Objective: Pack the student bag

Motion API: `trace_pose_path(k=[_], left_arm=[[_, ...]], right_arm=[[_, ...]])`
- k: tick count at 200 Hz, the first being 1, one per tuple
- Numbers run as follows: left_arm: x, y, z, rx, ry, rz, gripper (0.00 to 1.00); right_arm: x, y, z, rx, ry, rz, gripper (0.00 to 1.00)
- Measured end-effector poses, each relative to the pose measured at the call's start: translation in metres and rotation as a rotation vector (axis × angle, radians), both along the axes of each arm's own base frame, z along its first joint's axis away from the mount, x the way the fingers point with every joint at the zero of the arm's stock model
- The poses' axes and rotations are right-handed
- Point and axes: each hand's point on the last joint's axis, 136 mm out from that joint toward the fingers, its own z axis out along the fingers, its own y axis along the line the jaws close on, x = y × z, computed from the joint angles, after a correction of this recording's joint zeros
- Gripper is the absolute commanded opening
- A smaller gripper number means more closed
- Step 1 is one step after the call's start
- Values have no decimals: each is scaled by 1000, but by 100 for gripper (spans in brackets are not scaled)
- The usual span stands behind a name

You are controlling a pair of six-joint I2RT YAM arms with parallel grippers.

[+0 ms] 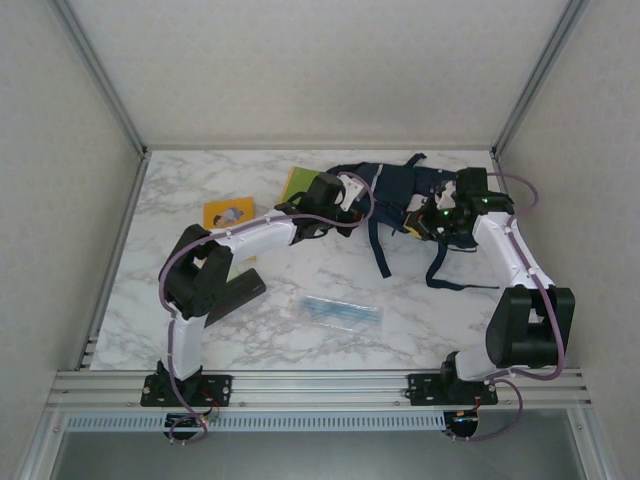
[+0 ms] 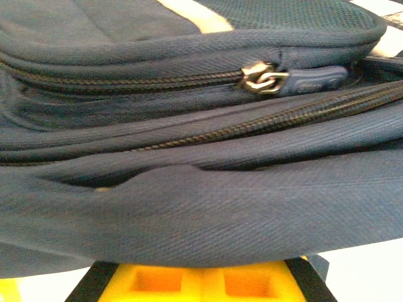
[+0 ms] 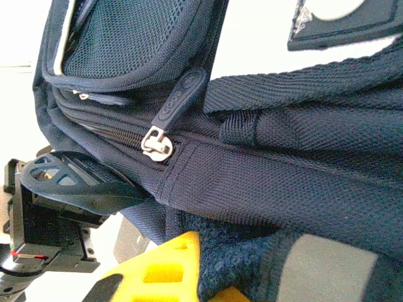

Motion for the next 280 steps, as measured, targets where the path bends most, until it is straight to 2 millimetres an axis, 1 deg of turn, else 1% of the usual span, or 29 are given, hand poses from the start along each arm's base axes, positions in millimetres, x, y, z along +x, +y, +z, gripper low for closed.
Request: trace_pose_path(k=[16,30,62,63,69,86,109,137,158,185,195,207,226,246,264,280], left_arm=[[1,6,-4,16,10,3,0],[7,15,-5,40,26,17,0],[34,50,-2,97,55,70,0],[36,54,-1,103,56,74,0],[39,60,-1,116,62,81,0],[43,73,-3,150,77,93,0],[42,81,-6,180,93,99,0],[33,80,-12,185,130,76,0],[17,77,-20,188,162,45,0],[0,73,-31,196,191,13,0],[-4,72,-36,194,202,1,8],[-7,70,-38,191,207,-11,25],[-6,66,-34,177,191,-34,39],[3,58,-28,173,159,-60,44],[15,50,-27,178,128,-82,44],[23,44,-30,190,113,-101,44]], right_arm=[[-2,-2,-2,-24,0,7,0],[-3,-6,-5,-63,1,10,0],[-6,-20,-11,-160,-1,4,0],[-6,-20,-12,-162,-1,4,0],[-7,-22,-13,-175,1,6,0],[-9,-26,-16,-209,4,13,0],[-12,-35,-23,-273,17,19,0],[-12,-51,-32,-373,29,18,0],[-10,-61,-38,-420,38,10,0],[-7,-63,-45,-421,60,12,0],[-8,-61,-45,-414,62,17,0],[-7,-60,-44,-407,58,21,0],[-6,-59,-41,-402,49,28,0],[-5,-58,-39,-393,46,31,0],[-5,-56,-38,-383,45,34,0],[-5,-55,-38,-378,44,35,0]])
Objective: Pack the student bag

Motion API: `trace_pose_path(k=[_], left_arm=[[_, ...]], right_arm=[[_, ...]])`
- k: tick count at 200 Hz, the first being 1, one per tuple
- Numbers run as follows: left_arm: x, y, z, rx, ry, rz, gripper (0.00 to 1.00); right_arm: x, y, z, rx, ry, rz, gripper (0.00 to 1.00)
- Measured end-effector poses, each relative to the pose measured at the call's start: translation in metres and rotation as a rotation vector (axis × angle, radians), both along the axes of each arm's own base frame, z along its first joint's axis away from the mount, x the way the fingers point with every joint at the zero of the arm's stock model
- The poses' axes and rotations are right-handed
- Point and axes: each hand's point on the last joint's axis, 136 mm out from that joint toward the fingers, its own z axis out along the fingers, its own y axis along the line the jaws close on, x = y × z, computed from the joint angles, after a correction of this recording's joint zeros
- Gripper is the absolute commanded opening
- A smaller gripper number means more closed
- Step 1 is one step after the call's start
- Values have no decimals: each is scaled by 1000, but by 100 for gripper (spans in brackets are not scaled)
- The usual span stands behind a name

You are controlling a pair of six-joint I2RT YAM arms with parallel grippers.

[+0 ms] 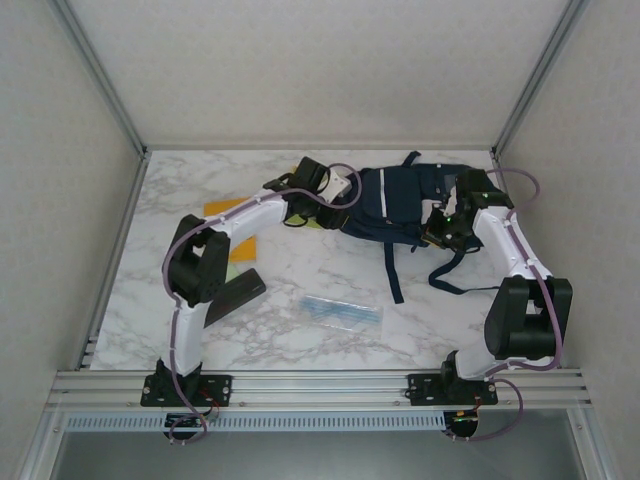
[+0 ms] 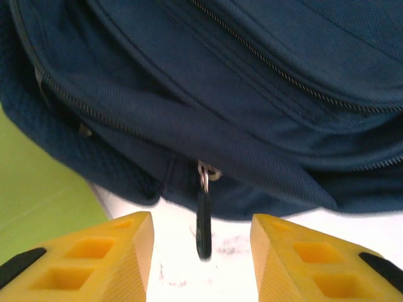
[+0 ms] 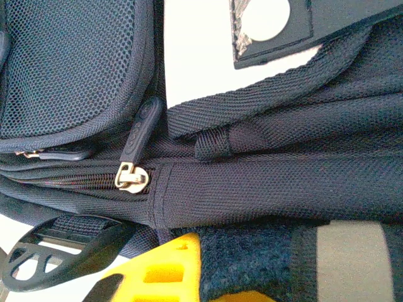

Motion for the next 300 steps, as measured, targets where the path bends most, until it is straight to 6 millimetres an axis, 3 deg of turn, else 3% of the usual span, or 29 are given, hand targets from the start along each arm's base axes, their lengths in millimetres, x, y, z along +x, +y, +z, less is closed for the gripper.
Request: trace_pose_path(k=[79,116,196,265,300], left_arm=[[0,-5,-27,50,53,-59,27],[-1,-5,-37,67,80,-58,36],[-3,-3,-46,83,103,-58,39],[13,-10,-55,112,111,-35,27],[20,-13,-56,109,108,-12,0]], right_arm=[[0,-2,0,2,0,-6,0],[0,-2,0,3,0,-8,0],[1,-1,1,18,-1,-8,0],[3,0,8,36,-28,-10,0],[7,1,13,60,-52,-16,0]])
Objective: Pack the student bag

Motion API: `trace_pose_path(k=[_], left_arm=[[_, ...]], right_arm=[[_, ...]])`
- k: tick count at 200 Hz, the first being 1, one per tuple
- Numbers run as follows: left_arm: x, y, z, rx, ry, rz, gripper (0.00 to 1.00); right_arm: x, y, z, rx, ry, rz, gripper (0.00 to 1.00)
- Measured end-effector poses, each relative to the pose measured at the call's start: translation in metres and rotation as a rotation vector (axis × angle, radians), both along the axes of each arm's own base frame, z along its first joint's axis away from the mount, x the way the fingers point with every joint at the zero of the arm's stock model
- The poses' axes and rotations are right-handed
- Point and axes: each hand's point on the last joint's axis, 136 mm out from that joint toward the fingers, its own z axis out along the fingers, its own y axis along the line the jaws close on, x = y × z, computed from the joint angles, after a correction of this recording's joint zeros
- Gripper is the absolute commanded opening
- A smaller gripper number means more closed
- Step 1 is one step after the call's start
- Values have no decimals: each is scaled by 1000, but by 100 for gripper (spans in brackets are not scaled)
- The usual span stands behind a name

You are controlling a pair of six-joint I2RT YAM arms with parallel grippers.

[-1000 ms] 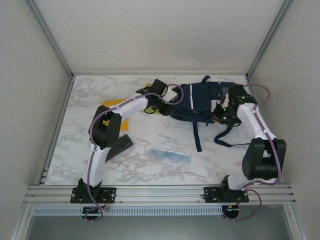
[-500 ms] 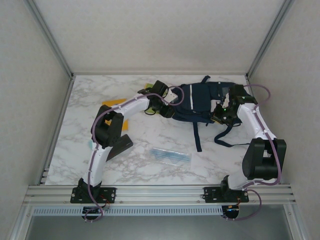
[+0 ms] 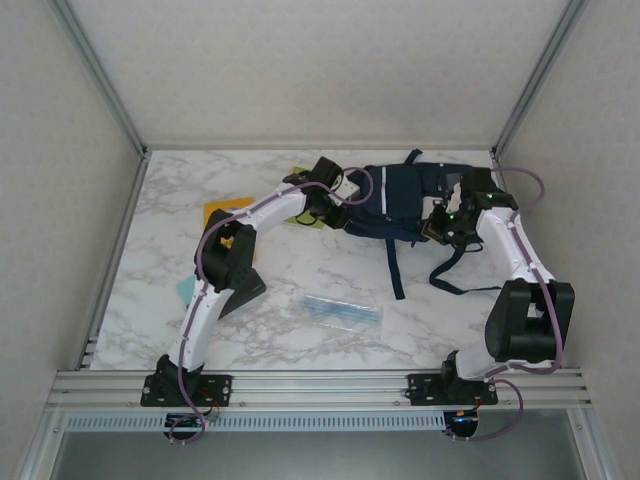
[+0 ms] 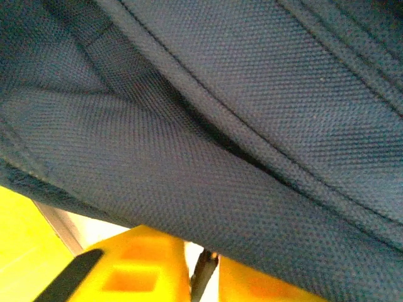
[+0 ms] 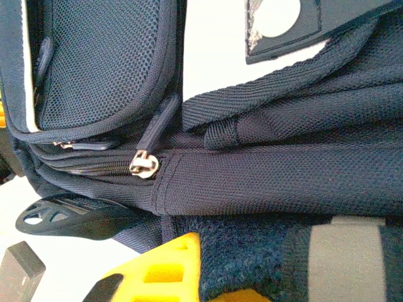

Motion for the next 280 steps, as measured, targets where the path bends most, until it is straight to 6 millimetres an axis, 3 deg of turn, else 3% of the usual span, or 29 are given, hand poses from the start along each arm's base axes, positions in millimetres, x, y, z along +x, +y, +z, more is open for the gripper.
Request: trace_pose_path(k=[55,83,124,159,187,206,209,215,242,280], left_arm=[[-7,4,5,-5,20,22,0],[-28,13,24,-25,52,46,0],[-60,7,61,-84,90,44,0],[-94,-17,69,-113,158,-3,0],[-126,-42,72,-147,224,-49,0],[-141,-55,76,-158,248,-54,0],[-142,-57,77,-160,252,-53,0],[-143,-62,80,-166,256,-48,0],[-131,-80,93,-208,255,0,0],[-122,-89,83,-220,284,76,0]], right_arm=[[2,-6,4,18,-22,-16,0],[-1,-13,-4,14,0,-43,20],[4,-27,-15,-19,35,-95,16],[26,-53,-32,-67,75,-188,19],[56,-71,-35,-84,68,-240,42],[71,-73,-30,-74,52,-259,66],[71,-73,-29,-75,50,-257,76],[71,-73,-27,-72,46,-259,84],[48,-67,-9,-49,16,-279,97],[-8,-29,37,157,-89,-303,99]])
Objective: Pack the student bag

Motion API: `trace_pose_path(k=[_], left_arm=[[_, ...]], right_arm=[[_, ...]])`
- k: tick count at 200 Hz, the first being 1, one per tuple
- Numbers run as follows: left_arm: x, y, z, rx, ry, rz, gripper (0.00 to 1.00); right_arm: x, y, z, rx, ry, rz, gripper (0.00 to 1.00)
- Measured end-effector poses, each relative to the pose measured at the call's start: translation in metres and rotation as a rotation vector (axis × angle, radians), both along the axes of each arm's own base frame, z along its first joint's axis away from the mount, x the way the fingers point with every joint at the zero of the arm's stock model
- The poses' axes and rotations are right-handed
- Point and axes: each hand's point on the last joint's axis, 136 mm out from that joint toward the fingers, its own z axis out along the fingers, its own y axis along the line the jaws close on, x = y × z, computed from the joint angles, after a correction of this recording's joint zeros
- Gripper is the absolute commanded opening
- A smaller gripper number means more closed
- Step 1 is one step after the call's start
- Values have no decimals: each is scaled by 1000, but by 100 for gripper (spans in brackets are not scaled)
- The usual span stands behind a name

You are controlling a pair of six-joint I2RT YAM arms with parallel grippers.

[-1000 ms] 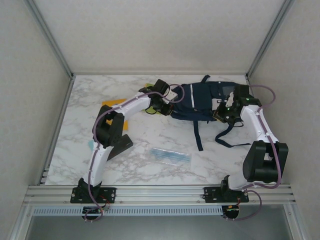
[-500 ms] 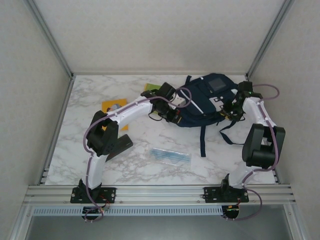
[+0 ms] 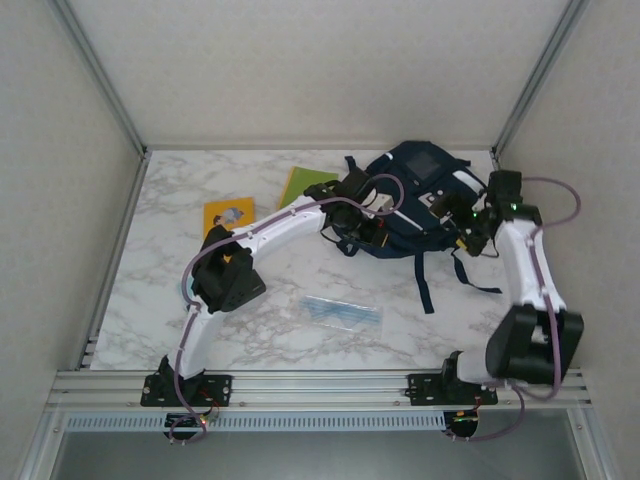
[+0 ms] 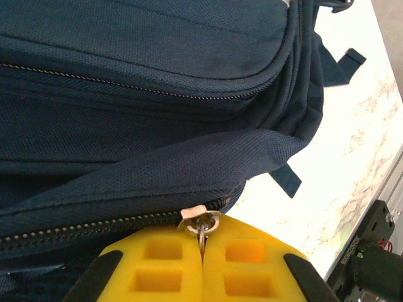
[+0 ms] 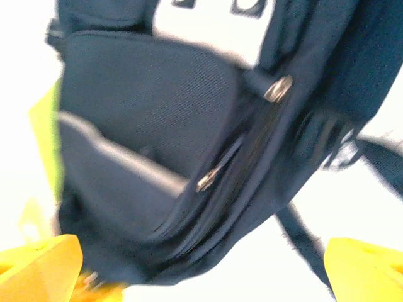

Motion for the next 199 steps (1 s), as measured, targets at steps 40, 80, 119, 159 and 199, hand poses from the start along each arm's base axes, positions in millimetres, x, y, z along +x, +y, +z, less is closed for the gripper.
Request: trace_pose_path(k=[40,80,119,159,199], left_arm=[[-3,-9,0,-15,12,31,0],[-15,-10,-21,3,45,51,0],[-25,-2,-22,0,62,73,0],[-29,-1,-15,-17,59,83,0],[-34,10,-29,33,74,70,0]], right_arm=[[-22,57,-17,260,17,-12,99],[-24,76,-52,384,86,-115,98],[-26,69,-98,415,166,-251,79],[-14,75,-109,433,155,-242,9],[-8,73,-101,297,151,-109,0]])
